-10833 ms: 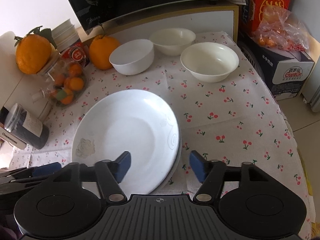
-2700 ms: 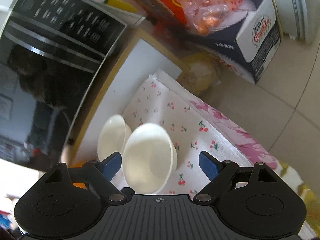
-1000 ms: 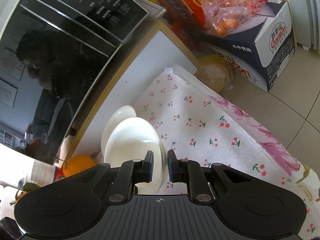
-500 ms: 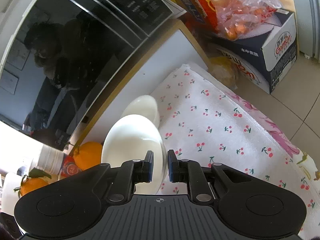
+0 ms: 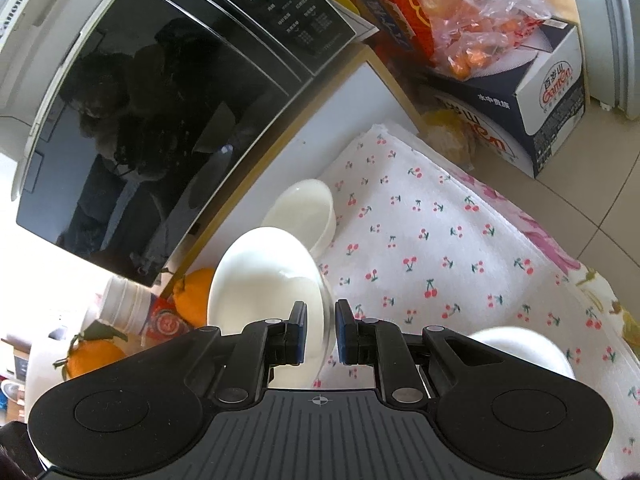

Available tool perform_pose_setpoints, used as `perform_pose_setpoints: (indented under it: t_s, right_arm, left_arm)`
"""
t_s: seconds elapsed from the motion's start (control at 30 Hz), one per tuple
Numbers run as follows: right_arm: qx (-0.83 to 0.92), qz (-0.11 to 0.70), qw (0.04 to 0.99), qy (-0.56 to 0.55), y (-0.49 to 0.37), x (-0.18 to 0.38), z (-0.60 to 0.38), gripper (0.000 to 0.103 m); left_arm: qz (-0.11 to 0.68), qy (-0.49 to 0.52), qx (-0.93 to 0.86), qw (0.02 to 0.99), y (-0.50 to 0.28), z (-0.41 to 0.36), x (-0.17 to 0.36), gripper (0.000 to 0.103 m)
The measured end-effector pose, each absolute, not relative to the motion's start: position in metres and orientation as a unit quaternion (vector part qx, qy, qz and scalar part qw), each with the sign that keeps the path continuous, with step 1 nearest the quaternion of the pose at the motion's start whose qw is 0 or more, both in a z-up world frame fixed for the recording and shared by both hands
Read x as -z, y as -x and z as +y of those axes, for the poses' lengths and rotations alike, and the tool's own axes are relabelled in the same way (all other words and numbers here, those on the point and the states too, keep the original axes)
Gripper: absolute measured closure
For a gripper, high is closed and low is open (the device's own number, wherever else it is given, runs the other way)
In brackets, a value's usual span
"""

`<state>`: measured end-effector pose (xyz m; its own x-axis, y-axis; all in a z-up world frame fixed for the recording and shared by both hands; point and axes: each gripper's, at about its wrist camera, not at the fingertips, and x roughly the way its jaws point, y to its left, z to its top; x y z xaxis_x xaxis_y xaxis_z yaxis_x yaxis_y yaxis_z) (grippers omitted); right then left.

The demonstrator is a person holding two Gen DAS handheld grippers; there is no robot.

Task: Organize plates and bowls
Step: 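Carry the cream bowl with both grippers beside the plate stack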

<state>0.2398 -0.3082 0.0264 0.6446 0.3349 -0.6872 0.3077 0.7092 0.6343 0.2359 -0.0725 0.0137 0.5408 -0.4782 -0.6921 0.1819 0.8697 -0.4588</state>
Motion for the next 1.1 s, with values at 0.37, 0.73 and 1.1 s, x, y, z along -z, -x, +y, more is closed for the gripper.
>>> perform_pose_setpoints:
  t_s: [0.37, 0.73, 1.1]
  right_arm:
    - [0.007, 0.427, 0.820, -0.380, -0.210, -0.042, -0.307, 0.088]
    - [0.021, 0.427, 0.819, -0.383, -0.178, -0.048, -0.314, 0.088]
    - [0.036, 0.421, 0.815, -0.396, -0.149, -0.040, -0.326, 0.088]
  left_arm:
    - [0.455, 0.165, 0.216, 0.848, -0.220, -0.071, -0.019, 0.090]
    - [0.463, 0.123, 0.240, 0.844, -0.201, -0.081, -0.021, 0.089]
    - [0.483, 0.103, 0.262, 0.829, -0.194, -0.093, -0.012, 0.088]
